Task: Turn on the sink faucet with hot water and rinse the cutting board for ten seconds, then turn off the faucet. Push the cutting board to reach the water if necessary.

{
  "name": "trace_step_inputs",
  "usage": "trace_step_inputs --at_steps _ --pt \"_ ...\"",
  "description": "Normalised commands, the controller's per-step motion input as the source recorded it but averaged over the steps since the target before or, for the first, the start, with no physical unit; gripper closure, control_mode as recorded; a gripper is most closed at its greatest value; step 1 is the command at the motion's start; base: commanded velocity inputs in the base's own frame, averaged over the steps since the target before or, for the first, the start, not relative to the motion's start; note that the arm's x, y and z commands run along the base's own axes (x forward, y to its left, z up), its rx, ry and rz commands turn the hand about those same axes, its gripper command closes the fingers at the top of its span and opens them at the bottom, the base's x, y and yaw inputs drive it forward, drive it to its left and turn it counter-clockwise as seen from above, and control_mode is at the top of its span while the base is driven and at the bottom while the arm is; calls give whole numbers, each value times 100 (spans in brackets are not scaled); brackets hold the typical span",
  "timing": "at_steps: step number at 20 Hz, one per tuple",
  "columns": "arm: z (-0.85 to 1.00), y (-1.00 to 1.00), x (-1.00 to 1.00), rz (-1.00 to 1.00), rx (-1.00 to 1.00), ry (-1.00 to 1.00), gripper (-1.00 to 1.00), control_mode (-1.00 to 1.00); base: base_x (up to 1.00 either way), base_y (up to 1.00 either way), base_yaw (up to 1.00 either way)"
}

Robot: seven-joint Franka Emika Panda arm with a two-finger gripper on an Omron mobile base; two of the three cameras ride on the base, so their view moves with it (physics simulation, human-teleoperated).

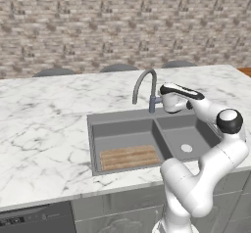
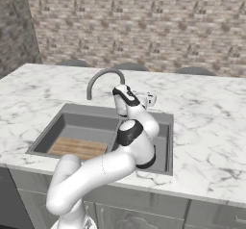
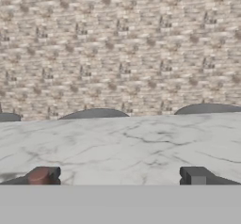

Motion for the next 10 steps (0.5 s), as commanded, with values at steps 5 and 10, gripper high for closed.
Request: trace_step_inputs --at_steps 5,10 --pt "0 -27 0 0 0 0 -100 -100 0 0 0" --pt "0 -30 0 0 0 0 -100 -100 0 0 0"
